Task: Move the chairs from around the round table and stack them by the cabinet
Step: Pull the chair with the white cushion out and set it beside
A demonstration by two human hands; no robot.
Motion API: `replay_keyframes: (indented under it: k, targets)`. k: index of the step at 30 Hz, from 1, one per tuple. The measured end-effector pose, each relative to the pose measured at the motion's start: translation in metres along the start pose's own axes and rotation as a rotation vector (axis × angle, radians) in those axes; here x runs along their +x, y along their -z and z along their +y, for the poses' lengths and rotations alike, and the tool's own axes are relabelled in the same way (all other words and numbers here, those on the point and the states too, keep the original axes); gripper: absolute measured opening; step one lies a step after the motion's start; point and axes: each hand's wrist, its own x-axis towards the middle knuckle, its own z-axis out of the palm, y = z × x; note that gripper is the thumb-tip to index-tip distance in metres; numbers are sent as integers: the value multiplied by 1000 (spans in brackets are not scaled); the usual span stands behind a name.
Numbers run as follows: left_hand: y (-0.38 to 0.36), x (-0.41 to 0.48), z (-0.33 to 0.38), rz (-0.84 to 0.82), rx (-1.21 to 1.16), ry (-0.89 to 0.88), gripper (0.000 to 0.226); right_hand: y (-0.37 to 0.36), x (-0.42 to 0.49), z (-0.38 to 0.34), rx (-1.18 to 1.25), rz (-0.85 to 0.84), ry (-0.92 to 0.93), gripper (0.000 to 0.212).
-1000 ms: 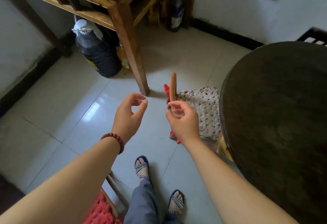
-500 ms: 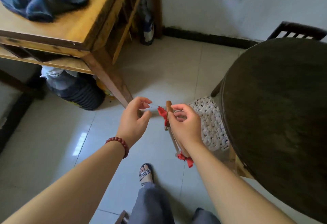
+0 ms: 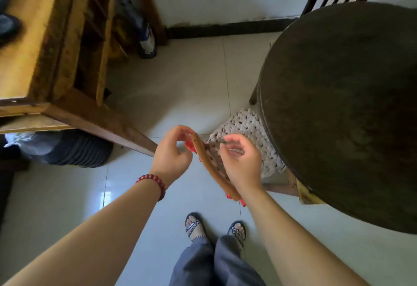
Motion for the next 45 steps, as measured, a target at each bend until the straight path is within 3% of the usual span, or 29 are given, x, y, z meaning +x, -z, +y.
replay_keyframes:
  k: [4, 13, 18, 30, 37, 41, 45]
  targets:
    - [-25, 5, 6, -4, 36, 9, 43, 26, -1, 11, -11, 34, -3, 22]
    - [-43, 11, -5, -165, 91, -71, 49, 39, -11, 26, -65, 134, -38, 16]
    - [-31, 24, -22, -240, 83, -133, 45, 15, -19, 26, -51, 240, -77, 15]
    - [0, 48, -78, -614, 101, -345, 41, -63, -66, 57, 59, 522, -189, 17]
    - [-24, 64, -111, -685, 280, -449, 53, -76, -63, 99, -79, 607, -130, 24]
    - [-33, 68, -126, -729, 517, -598, 62, -76, -67, 114, -240, 540, -85, 35]
    - [-41, 71, -133, -704, 643, -572, 64, -77, -69, 121, -321, 478, -124, 39]
